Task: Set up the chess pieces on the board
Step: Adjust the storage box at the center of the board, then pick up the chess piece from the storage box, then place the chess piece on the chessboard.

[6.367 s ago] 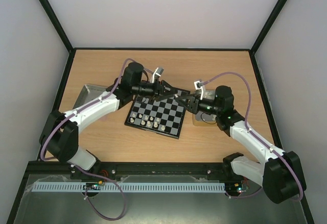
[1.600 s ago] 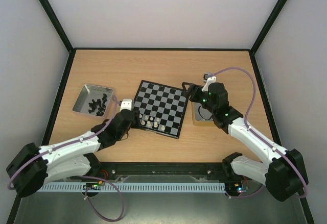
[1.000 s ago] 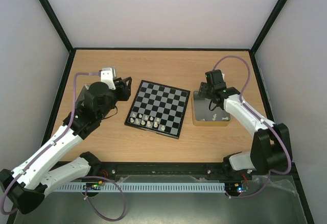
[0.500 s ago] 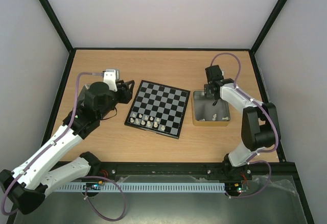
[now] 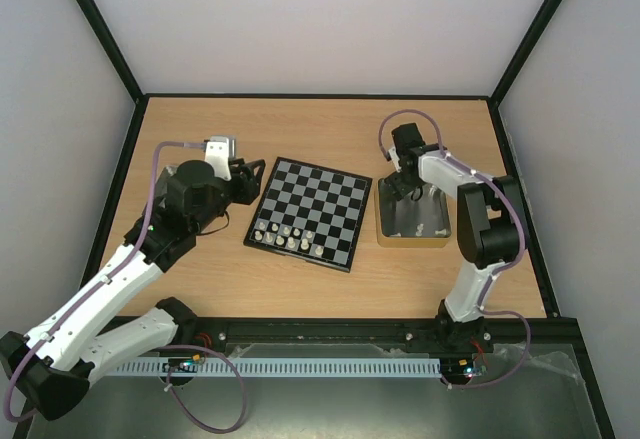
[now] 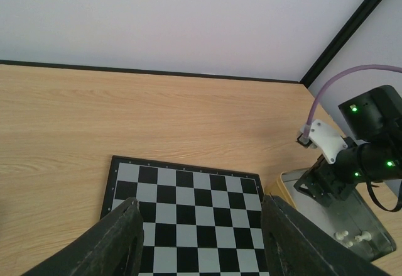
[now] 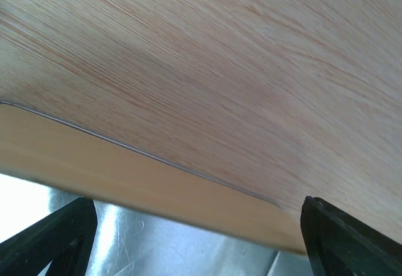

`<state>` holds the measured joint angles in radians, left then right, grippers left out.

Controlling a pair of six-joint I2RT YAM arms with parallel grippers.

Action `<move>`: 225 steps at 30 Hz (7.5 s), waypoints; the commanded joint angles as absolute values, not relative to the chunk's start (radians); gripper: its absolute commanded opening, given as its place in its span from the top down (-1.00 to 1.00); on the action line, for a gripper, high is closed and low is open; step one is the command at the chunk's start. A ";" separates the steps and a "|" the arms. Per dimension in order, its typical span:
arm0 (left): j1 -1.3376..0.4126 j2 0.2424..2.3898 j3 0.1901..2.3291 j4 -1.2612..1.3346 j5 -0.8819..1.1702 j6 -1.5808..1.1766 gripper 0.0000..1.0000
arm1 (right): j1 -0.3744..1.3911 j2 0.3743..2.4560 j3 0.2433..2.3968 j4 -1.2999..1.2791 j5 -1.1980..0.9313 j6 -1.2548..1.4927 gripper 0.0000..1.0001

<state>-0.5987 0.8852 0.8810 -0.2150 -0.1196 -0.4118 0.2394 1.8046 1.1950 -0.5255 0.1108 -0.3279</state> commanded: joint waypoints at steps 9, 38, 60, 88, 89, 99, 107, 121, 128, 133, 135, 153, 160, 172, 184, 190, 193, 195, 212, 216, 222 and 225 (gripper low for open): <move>-0.588 0.884 0.851 -0.178 -0.106 -0.425 -0.08 | 0.218 1.928 1.313 -0.633 0.026 -0.548 -0.64; -0.583 0.917 0.849 -0.164 -0.066 -0.452 -0.08 | 0.077 1.811 1.203 -0.584 -0.070 -0.355 0.25; -0.583 0.908 0.833 -0.165 -0.056 -0.455 -0.08 | 0.054 1.867 1.266 -0.634 0.147 0.083 0.67; -0.576 0.986 0.846 -0.104 -0.019 -0.456 -0.08 | 0.115 1.337 0.725 -0.505 0.092 0.642 0.75; -0.574 0.986 0.845 -0.104 -0.018 -0.456 -0.08 | 0.119 1.318 0.712 -0.509 0.083 0.661 0.76; -0.573 0.976 0.839 -0.104 -0.022 -0.464 -0.08 | 0.177 1.188 0.659 -0.556 0.077 0.752 0.36; -0.574 0.961 0.836 -0.097 -0.065 -0.467 -0.09 | 0.268 1.265 0.844 -0.575 0.116 0.625 0.31; -0.557 0.982 0.822 -0.075 -0.098 -0.459 -0.09 | 0.343 1.645 0.976 -0.428 -0.128 0.479 0.25; -0.547 0.998 0.826 -0.071 -0.092 -0.457 -0.09 | 0.357 1.714 1.001 -0.428 -0.070 0.477 0.35; -0.545 1.002 0.825 -0.069 -0.084 -0.460 -0.09 | 0.362 1.743 1.012 -0.428 -0.021 0.474 0.51; -0.543 1.003 0.825 -0.068 -0.082 -0.460 -0.09 | 0.364 1.752 1.014 -0.428 -0.002 0.472 0.61; -0.538 0.975 0.831 -0.077 -0.115 -0.466 -0.09 | 0.380 1.587 1.020 -0.429 0.063 0.474 0.90; -0.532 0.972 0.838 -0.097 -0.155 -0.484 -0.09 | 0.473 1.541 1.059 -0.454 -0.011 0.472 0.89; -0.516 0.962 0.842 -0.130 -0.194 -0.503 -0.09 | 0.799 1.672 1.134 -0.464 -0.064 0.497 0.88; -0.504 0.952 0.828 -0.132 -0.179 -0.507 -0.09 | 0.874 1.816 1.188 -0.486 -0.173 0.479 0.86; -0.499 0.948 0.821 -0.132 -0.172 -0.508 -0.09 | 0.887 1.836 1.191 -0.499 -0.193 0.473 0.86; -0.496 0.950 0.819 -0.130 -0.169 -0.509 -0.09 | 0.892 1.836 1.186 -0.507 -0.206 0.466 0.86; -0.494 0.950 0.818 -0.131 -0.167 -0.511 -0.09 | 0.897 1.833 1.184 -0.517 -0.213 0.460 0.86; -0.486 0.952 0.815 -0.126 -0.150 -0.515 -0.09 | 0.901 1.858 1.203 -0.514 -0.147 0.477 0.65; -0.485 0.952 0.815 -0.124 -0.146 -0.515 -0.09 | 0.901 1.845 1.204 -0.517 -0.148 0.485 0.55; -0.483 0.953 0.816 -0.121 -0.133 -0.515 -0.09 | 0.901 1.777 1.228 -0.523 -0.097 0.531 0.47; -0.482 0.952 0.818 -0.122 -0.131 -0.514 -0.09 | 0.900 1.742 1.239 -0.525 -0.074 0.543 0.41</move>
<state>-0.4908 0.9661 0.8291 -0.1299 -0.1402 -0.5095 0.8970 1.8217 1.1908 -0.4931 -0.1368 0.5133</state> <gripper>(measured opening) 0.544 0.276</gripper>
